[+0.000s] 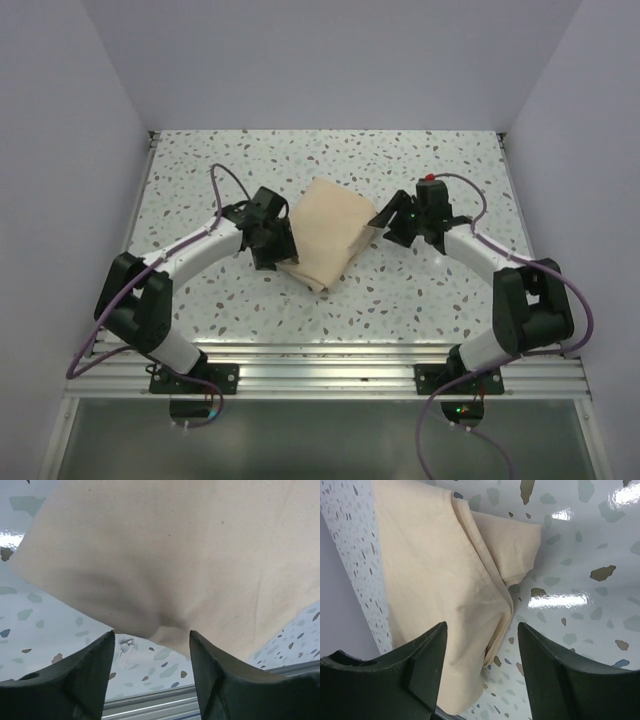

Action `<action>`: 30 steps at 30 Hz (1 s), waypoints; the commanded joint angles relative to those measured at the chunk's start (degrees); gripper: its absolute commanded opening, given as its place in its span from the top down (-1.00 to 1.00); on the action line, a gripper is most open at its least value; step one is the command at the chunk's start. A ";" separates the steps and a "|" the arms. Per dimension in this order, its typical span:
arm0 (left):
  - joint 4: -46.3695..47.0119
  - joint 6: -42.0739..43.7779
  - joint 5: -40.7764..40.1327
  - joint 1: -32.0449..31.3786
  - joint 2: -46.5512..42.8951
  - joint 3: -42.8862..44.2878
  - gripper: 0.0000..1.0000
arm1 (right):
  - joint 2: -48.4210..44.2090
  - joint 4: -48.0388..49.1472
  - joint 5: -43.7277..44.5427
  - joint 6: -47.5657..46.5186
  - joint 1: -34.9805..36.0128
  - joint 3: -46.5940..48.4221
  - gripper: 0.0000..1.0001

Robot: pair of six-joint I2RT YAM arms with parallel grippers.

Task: Prepare the surgical pack

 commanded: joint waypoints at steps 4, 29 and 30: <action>-7.86 4.11 -13.93 -7.30 -4.22 9.82 -0.48 | 2.84 -7.90 4.07 -0.08 0.00 7.89 -0.29; -6.28 33.30 -11.49 -22.16 14.68 24.88 -0.48 | -4.80 -12.04 4.09 -1.40 -4.04 1.14 -0.31; -5.67 33.39 -10.35 -22.16 14.77 24.44 -0.48 | -4.98 -11.95 4.09 -1.40 -4.13 0.87 -0.31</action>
